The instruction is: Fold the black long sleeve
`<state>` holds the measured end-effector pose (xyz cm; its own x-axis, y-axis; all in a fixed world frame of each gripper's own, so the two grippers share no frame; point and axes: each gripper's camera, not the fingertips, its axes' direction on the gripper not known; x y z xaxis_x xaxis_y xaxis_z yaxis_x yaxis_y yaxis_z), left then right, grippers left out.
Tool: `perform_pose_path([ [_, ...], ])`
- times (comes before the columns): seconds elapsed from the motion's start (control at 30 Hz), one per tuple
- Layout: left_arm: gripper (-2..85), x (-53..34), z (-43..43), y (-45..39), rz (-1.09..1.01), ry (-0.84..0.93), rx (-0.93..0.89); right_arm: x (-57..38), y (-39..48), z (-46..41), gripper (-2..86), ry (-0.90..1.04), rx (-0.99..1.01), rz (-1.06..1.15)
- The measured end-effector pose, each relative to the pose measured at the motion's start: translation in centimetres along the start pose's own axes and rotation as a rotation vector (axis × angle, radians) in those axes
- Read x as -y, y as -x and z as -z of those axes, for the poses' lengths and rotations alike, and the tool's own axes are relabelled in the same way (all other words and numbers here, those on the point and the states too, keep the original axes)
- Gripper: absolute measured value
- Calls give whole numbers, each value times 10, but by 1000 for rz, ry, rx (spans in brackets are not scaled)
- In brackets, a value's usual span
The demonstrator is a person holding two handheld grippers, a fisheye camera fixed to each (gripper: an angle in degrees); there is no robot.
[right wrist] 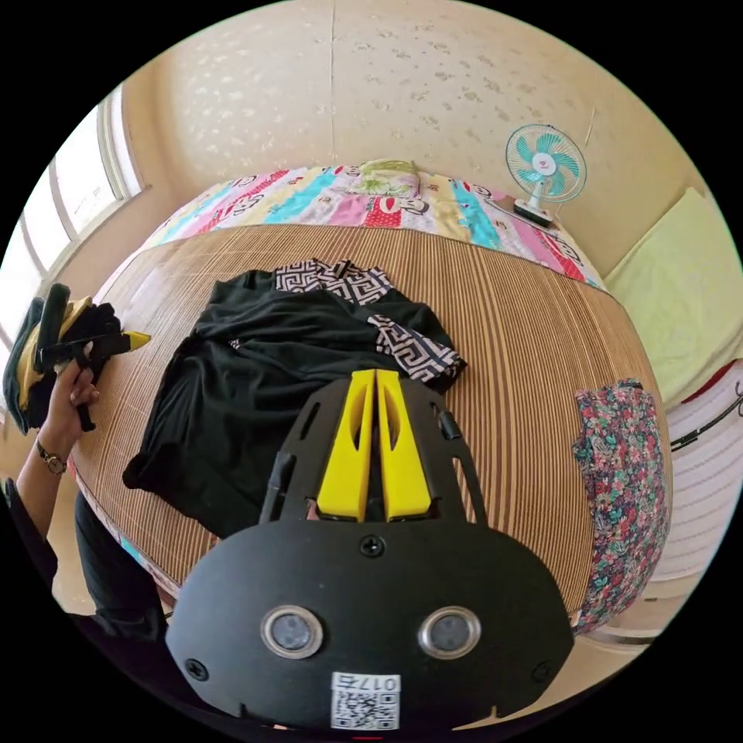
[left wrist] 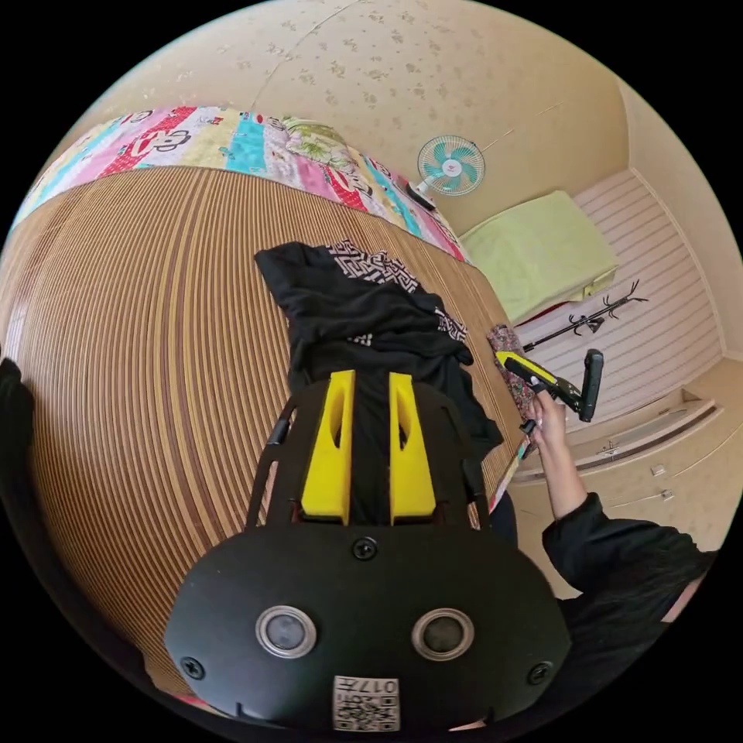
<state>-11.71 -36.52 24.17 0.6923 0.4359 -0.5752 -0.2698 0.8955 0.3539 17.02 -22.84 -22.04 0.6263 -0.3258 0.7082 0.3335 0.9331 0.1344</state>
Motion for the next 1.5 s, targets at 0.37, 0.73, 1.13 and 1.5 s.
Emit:
perform_pose_path([
  [0.37,15,-182,-47,22,227,198,-216,-217,-59,23,54,146,110,-293],
  [0.73,130,-227,8,14,201,16,-312,-279,-91,90,51,93,138,-411],
  [1.13,-6,-220,-48,-13,-77,226,-361,-278,-100,115,55,9,325,-471],
  [1.5,46,-304,91,41,113,28,-151,-306,-130,107,93,25,380,-524],
])
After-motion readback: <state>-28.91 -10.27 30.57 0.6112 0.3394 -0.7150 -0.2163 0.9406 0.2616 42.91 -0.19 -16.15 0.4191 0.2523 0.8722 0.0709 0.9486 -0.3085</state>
